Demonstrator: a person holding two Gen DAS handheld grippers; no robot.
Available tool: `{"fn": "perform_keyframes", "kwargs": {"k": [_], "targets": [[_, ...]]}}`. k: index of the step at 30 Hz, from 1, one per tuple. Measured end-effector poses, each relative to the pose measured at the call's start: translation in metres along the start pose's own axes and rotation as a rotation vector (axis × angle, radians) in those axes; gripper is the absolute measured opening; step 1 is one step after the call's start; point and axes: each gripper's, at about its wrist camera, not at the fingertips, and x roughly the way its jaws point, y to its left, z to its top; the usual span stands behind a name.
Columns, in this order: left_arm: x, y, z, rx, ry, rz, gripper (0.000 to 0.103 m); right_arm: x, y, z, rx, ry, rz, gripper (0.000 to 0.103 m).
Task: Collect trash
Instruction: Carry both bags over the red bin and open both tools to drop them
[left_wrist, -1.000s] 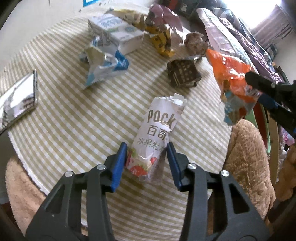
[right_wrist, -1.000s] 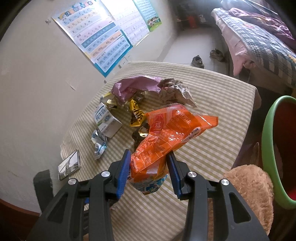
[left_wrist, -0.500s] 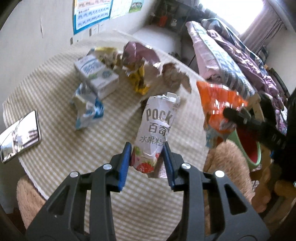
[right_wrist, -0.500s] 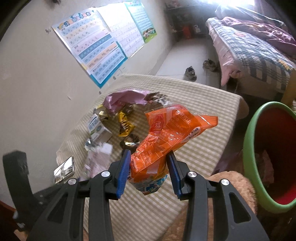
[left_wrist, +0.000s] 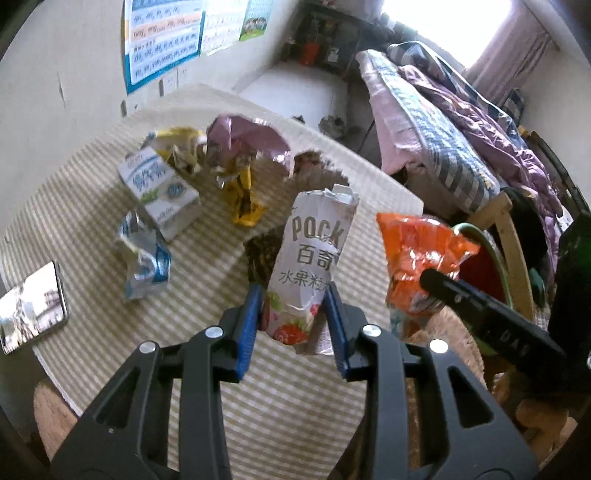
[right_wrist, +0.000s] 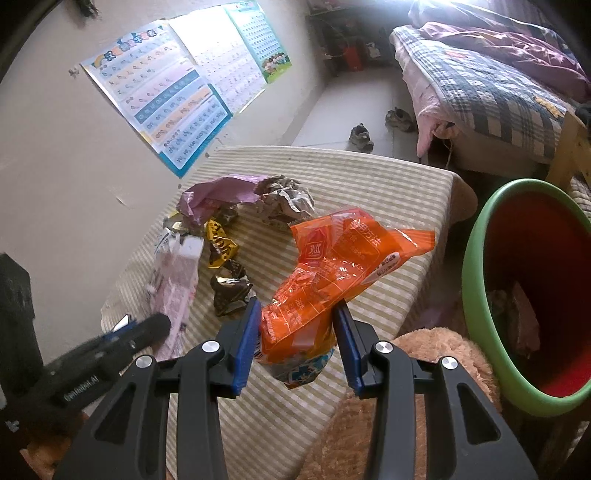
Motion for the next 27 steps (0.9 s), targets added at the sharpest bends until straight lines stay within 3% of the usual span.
{"fn": "perform_keyframes", "kwargs": {"k": [27], "targets": [[0.013, -0.013, -0.012, 0.032, 0.062, 0.014, 0.033, -0.007, -0.016, 0.000, 0.053, -0.033, 0.012, 0.039]]}}
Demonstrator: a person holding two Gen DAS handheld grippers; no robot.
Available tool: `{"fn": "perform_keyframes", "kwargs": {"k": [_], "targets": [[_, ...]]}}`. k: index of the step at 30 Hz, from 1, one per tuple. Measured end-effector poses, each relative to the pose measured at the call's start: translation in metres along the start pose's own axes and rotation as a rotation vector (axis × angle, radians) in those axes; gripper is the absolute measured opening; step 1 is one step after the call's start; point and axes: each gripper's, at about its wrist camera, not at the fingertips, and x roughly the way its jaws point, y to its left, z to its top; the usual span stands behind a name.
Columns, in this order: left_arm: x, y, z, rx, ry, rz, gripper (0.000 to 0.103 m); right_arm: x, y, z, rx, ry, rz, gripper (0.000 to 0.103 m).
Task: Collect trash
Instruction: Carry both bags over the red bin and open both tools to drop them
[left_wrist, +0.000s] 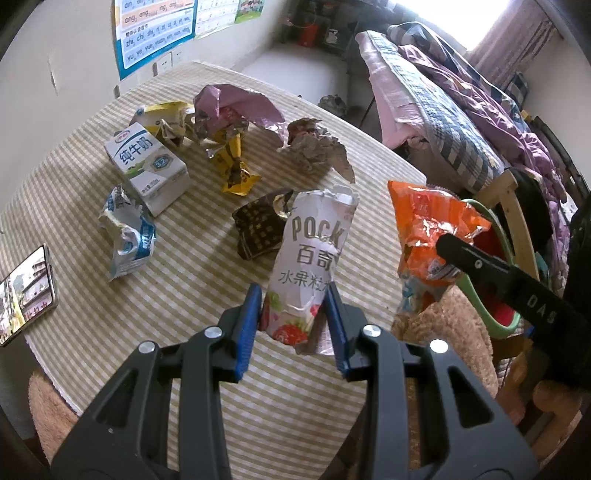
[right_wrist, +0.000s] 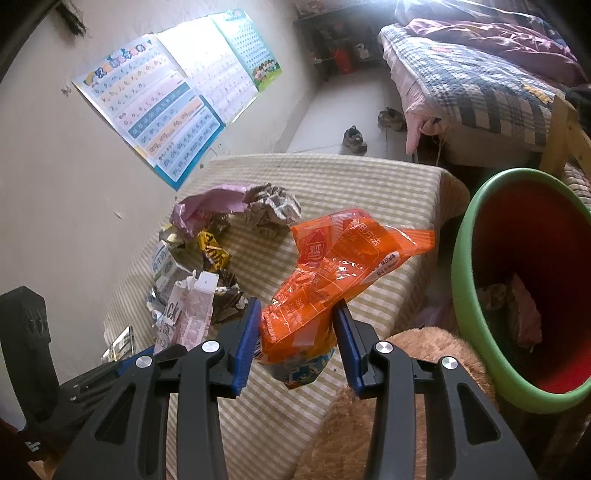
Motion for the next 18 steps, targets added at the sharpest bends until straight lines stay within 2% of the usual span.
{"fn": "perform_keyframes", "kwargs": {"k": [11, 18], "targets": [[0.006, -0.018, 0.004, 0.038, 0.016, -0.013, 0.033, -0.014, -0.024, 0.006, 0.045, -0.042, -0.028, 0.039], [0.020, -0.056, 0.018, 0.093, 0.033, -0.080, 0.033, -0.035, -0.060, 0.011, 0.101, -0.094, -0.104, 0.039]]}}
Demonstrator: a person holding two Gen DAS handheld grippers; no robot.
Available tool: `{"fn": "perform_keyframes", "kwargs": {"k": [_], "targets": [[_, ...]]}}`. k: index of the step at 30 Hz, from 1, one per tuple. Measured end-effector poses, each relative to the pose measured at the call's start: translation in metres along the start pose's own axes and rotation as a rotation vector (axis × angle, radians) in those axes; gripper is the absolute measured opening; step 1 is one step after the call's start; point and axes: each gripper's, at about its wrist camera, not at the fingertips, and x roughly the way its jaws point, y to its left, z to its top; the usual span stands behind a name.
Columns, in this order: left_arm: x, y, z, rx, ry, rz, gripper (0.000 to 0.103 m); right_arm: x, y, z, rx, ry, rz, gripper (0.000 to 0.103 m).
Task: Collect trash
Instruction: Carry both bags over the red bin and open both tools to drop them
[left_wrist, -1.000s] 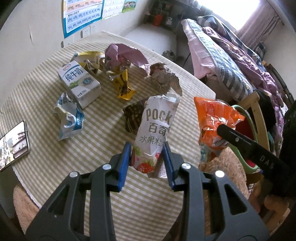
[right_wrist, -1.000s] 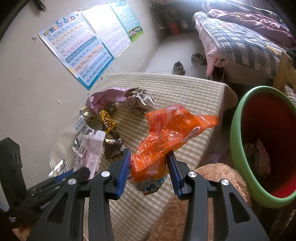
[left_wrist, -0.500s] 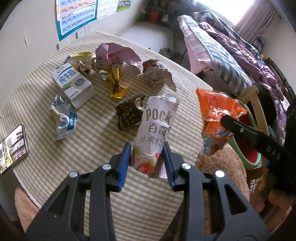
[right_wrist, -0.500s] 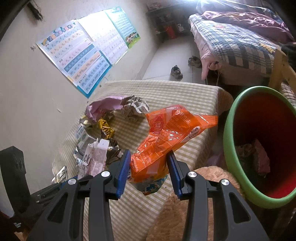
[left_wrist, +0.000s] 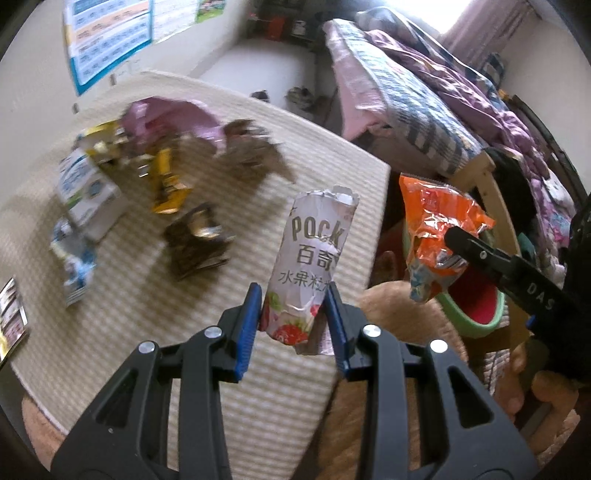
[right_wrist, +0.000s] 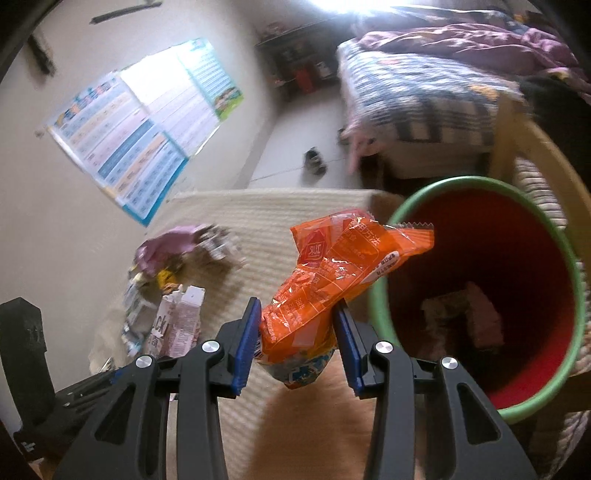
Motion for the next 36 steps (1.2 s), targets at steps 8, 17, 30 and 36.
{"fn": "perform_keyframes", "kwargs": {"k": [8, 17, 30, 36], "targets": [[0.028, -0.060, 0.016, 0.090, 0.041, -0.087, 0.033, -0.027, -0.071, 0.005, 0.112, -0.050, -0.132, 0.039], [0.059, -0.113, 0.026, 0.174, 0.085, -0.117, 0.034, -0.039, -0.120, 0.001, 0.213, -0.049, -0.192, 0.039], [0.088, -0.155, 0.040, 0.248, 0.122, -0.117, 0.050, -0.046, -0.140, -0.001, 0.236, -0.064, -0.238, 0.039], [0.082, -0.156, 0.038, 0.276, 0.094, -0.103, 0.063, -0.043, -0.140, 0.001, 0.226, -0.061, -0.247, 0.039]]}}
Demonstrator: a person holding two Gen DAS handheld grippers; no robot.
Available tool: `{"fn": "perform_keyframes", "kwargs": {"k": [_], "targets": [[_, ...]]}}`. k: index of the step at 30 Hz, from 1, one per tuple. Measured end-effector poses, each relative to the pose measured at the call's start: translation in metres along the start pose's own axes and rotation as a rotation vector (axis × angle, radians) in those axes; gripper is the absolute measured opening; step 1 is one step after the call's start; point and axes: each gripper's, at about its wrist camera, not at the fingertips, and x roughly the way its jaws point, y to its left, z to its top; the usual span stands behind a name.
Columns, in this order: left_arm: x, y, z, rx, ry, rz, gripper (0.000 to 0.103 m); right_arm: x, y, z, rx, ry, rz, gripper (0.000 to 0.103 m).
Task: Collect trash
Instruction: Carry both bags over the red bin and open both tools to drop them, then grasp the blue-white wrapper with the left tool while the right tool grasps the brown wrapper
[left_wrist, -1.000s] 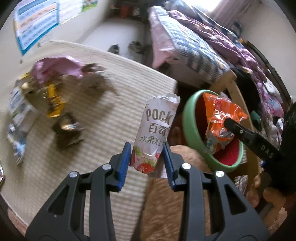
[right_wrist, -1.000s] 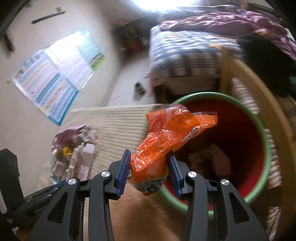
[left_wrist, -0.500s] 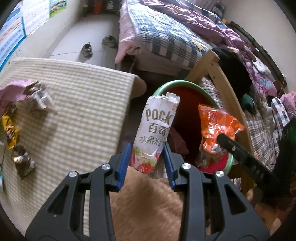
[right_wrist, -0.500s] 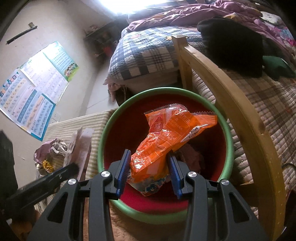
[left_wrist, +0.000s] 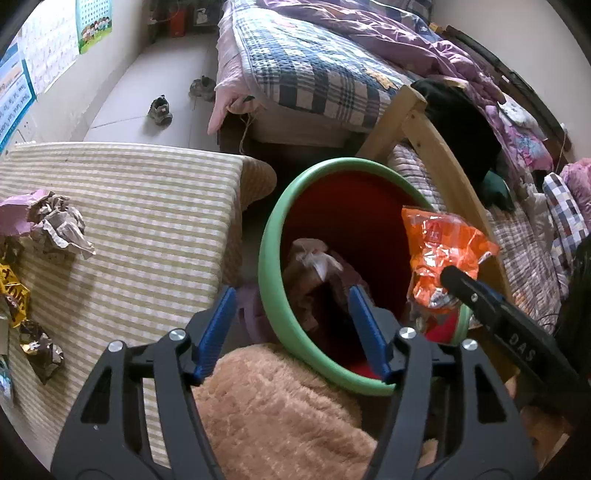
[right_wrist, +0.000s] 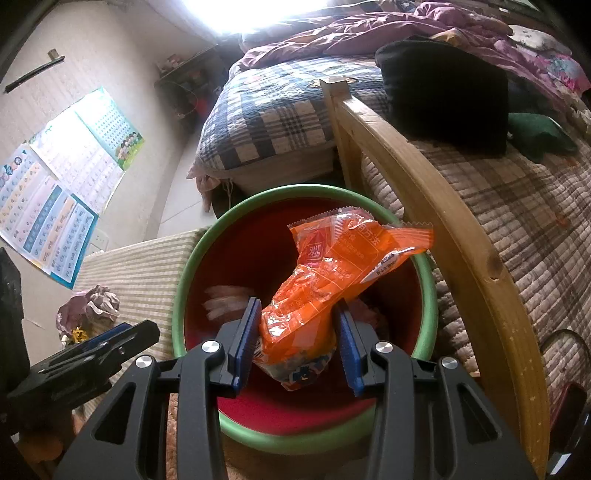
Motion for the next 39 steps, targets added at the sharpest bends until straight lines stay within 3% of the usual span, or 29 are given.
{"fn": "perform_keyframes", "kwargs": {"k": [4, 8, 18, 23, 33, 36, 39], "targets": [[-0.009, 0.009, -0.003, -0.021, -0.019, 0.005, 0.066, 0.004, 0.005, 0.000, -0.016, 0.008, -0.007, 0.040], [-0.017, 0.017, -0.006, -0.042, -0.030, 0.003, 0.067, 0.007, 0.007, 0.000, -0.013, 0.014, -0.022, 0.050], [-0.050, 0.052, -0.027, -0.122, -0.076, 0.008, 0.067, 0.001, 0.021, -0.001, -0.029, 0.003, -0.021, 0.053], [-0.076, 0.095, -0.051, -0.179, -0.108, 0.089, 0.067, 0.004, 0.040, -0.006, -0.062, 0.021, -0.011, 0.054], [-0.135, 0.241, -0.120, -0.471, -0.175, 0.375, 0.067, 0.015, 0.104, -0.033, -0.211, 0.081, 0.042, 0.054], [-0.138, 0.275, -0.140, -0.557, -0.162, 0.416, 0.067, 0.017, 0.122, -0.041, -0.261, 0.089, 0.054, 0.054], [-0.132, 0.302, -0.152, -0.616, -0.130, 0.404, 0.067, 0.017, 0.137, -0.049, -0.300, 0.100, 0.060, 0.054]]}}
